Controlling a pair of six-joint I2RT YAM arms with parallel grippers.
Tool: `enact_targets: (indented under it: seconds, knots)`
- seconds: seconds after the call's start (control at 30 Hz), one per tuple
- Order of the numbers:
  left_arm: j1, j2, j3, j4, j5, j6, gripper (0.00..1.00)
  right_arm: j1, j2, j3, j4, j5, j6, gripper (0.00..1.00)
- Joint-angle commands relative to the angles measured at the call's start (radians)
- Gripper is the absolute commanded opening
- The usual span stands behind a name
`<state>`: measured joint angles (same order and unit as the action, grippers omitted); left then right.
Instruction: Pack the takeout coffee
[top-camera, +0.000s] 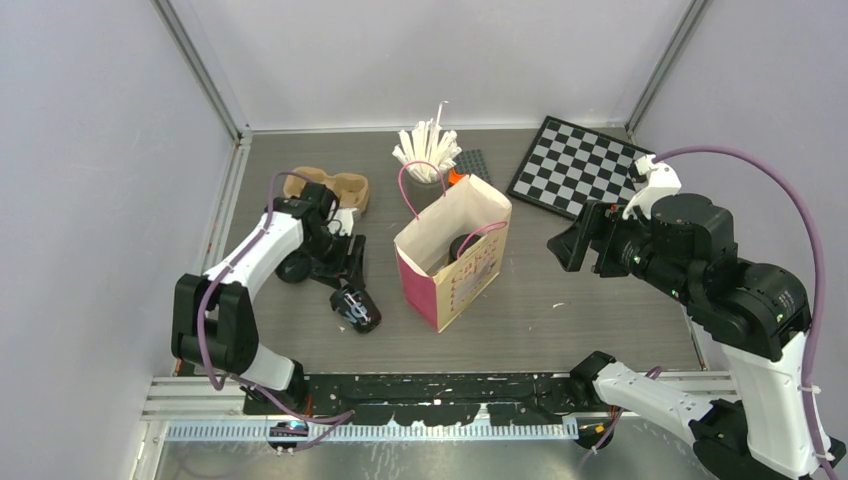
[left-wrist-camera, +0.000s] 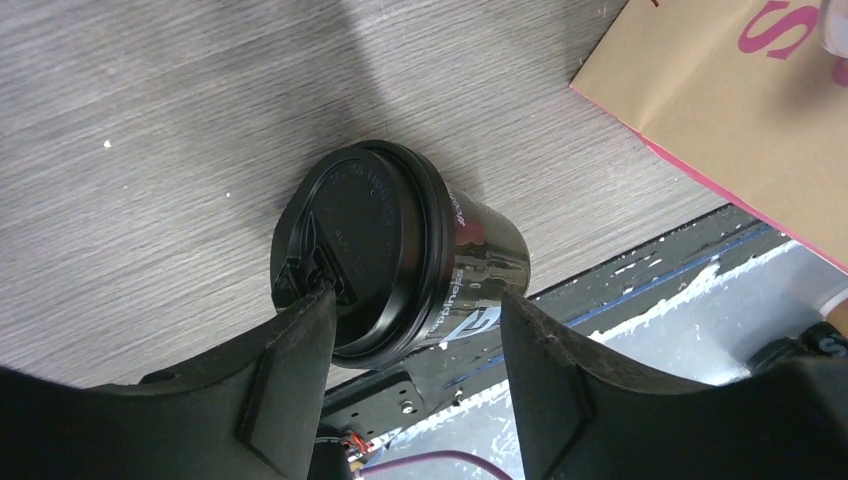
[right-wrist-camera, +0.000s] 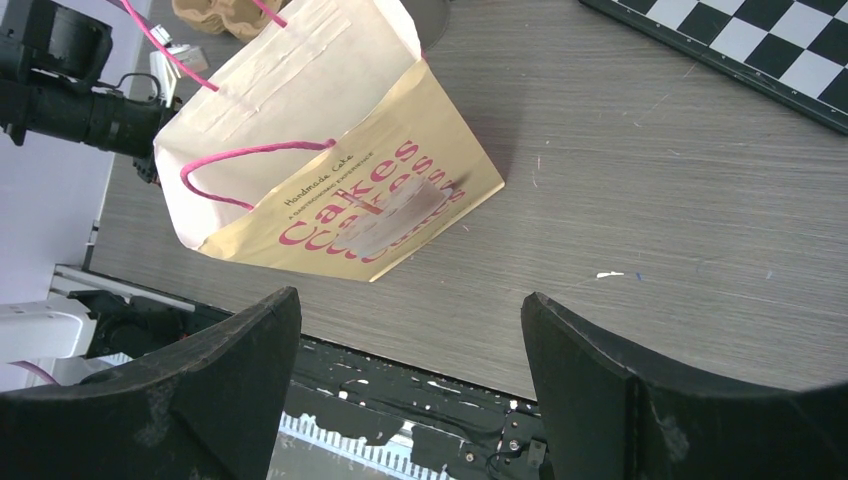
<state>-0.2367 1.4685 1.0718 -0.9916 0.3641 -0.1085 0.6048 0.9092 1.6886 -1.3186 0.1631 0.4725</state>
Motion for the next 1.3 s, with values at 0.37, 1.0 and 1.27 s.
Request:
enact_targets:
  seconds: [0.37, 1.0, 1.27]
  knots:
    - [0.005, 0.017, 0.039, -0.044, 0.044, -0.017, 0.35, -0.002, -0.032, 0.031, -0.015, 0.019, -0.025, 0.85]
    - [-0.088, -0.149, 0.228, -0.321, -0.446, -0.267, 0.10, -0.002, -0.035, 0.026, -0.018, 0.004, -0.041, 0.85]
    - [-0.107, -0.230, 0.226, -0.471, -0.788, -0.338, 0.09, -0.003, -0.017, 0.058, -0.042, -0.014, -0.084, 0.85]
